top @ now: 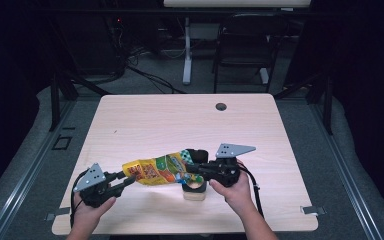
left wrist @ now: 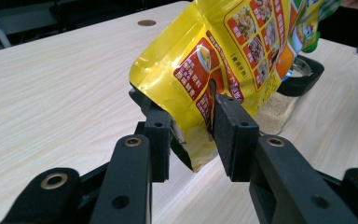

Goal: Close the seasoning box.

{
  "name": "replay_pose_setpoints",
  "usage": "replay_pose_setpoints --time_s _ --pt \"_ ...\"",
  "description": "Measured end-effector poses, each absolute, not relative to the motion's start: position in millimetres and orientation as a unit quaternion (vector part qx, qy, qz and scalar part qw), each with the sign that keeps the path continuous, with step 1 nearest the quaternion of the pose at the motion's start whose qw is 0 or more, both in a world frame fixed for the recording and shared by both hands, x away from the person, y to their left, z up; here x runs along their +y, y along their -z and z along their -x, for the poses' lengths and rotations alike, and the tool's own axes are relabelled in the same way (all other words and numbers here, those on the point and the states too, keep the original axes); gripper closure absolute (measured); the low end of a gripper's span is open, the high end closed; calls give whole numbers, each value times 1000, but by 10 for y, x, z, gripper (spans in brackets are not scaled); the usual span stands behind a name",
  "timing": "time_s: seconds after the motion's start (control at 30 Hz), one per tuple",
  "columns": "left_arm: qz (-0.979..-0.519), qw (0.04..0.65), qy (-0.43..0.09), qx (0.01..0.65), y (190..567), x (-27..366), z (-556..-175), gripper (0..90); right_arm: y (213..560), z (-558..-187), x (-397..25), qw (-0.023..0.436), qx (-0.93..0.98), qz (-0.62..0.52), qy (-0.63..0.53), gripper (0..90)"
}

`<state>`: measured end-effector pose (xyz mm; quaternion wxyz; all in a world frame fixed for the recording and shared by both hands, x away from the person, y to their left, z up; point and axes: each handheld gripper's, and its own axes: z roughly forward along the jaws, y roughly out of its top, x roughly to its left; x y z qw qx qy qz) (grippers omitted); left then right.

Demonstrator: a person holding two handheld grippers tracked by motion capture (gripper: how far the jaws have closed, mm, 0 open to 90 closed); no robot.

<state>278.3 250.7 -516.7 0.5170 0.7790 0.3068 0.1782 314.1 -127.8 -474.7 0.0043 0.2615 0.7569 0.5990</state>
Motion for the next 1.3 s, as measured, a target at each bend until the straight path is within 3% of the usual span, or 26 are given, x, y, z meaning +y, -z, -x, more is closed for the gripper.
replay_pose_setpoints --time_s 1.3 --pt "-788 483 -166 343 5460 2588 -2926 640 4662 -3175 -988 25 778 -245 -578 900"
